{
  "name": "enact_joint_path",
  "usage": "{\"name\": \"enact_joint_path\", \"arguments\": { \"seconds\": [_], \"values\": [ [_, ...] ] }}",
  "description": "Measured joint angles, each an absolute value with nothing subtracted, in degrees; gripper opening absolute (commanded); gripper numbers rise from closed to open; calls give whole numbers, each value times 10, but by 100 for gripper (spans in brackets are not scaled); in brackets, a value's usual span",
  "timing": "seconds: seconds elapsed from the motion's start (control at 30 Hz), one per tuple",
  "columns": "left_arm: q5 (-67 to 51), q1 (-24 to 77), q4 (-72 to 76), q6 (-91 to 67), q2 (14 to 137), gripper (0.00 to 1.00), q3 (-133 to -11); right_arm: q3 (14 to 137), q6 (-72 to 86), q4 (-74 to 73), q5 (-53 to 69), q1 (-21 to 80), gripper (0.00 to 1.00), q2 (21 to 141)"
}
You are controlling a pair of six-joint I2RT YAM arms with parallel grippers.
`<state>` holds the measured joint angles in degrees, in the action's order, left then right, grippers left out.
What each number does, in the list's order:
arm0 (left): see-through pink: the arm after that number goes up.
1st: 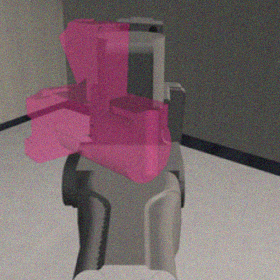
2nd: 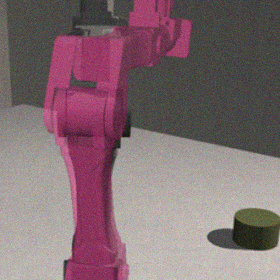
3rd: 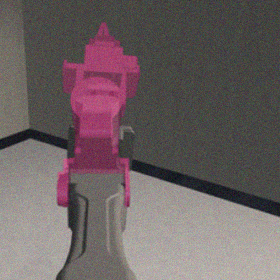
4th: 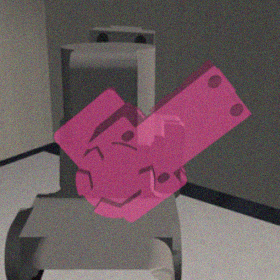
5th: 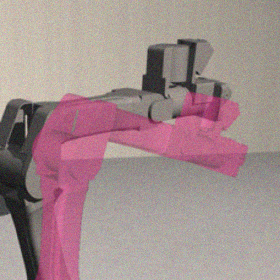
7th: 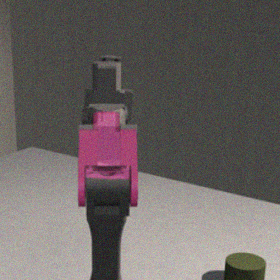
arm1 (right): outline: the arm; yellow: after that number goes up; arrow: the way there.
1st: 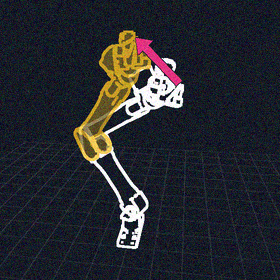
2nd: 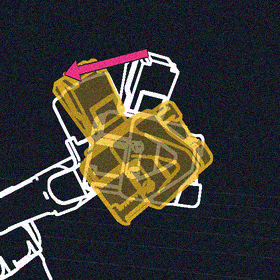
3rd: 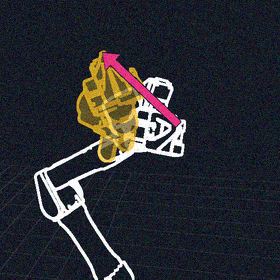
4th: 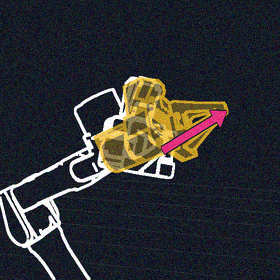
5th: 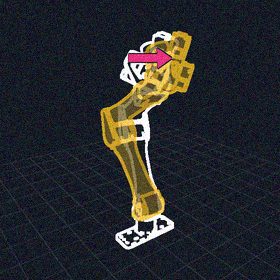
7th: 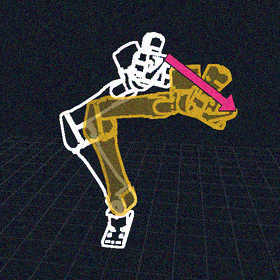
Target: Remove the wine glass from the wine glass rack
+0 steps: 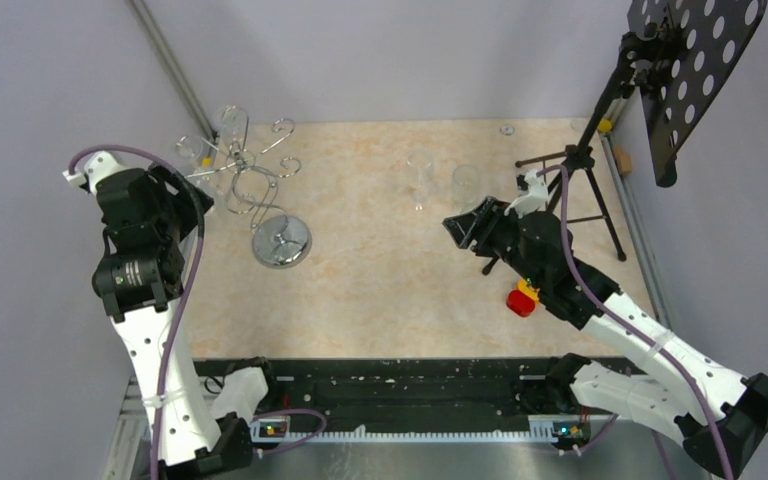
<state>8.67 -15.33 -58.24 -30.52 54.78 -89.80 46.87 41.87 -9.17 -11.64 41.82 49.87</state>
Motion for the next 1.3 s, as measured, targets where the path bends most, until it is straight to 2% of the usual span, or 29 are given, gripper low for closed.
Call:
{"name": "enact_joint_path", "arguments": {
  "seconds": [0.17, 0.37, 0.57, 0.8, 1.13, 1.3],
  "values": [
    [86, -162, -577, -329, 542, 68, -856, 469, 408, -87, -110, 418, 54, 508],
    [84, -177, -543, -346, 541, 72, -830, 469, 404, -73, -107, 418, 54, 511],
    [68, -194, -505, -361, 546, 71, -801, 469, 400, -63, -107, 418, 54, 519],
    [39, -213, -467, -372, 552, 55, -787, 469, 400, -62, -107, 418, 54, 529],
    [32, -217, -433, -384, 535, 43, -753, 469, 396, -54, -107, 418, 54, 536],
    [28, -218, -424, -390, 532, 29, -748, 469, 394, -52, -107, 418, 54, 539]
  ]
}}
